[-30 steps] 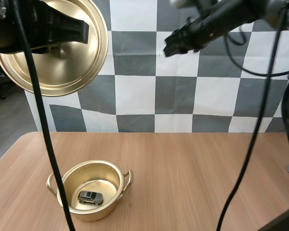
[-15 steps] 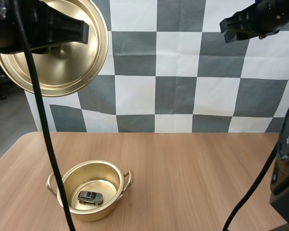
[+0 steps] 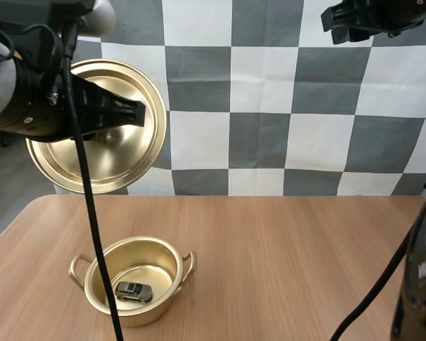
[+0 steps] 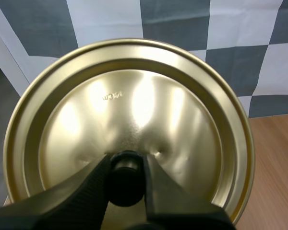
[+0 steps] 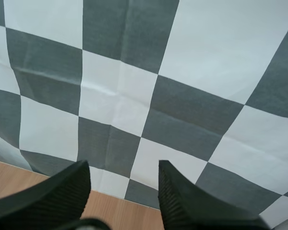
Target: Open the pot, put the car inside, and close it
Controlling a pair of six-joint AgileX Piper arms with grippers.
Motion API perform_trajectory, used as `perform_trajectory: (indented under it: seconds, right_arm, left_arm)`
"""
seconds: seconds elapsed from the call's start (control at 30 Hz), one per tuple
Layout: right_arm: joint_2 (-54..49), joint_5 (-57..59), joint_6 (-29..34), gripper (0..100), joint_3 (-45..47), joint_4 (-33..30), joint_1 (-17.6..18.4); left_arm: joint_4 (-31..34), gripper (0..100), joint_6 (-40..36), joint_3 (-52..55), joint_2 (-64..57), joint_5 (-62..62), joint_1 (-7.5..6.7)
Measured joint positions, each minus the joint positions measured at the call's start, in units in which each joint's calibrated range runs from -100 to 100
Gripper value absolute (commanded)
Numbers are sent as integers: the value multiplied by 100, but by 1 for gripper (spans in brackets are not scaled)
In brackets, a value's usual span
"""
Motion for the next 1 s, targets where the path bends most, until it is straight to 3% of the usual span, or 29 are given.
perform_trajectory:
  seconds: [0.7, 1.0]
  right_arm:
    - [-96, 0, 102, 73, 0, -162, 0]
    - [-111, 0, 102, 73, 0, -162, 0]
  left_arm:
    - [0, 0, -27, 2120, 0, 0, 0]
    - [0, 0, -27, 2206, 91, 0, 0]
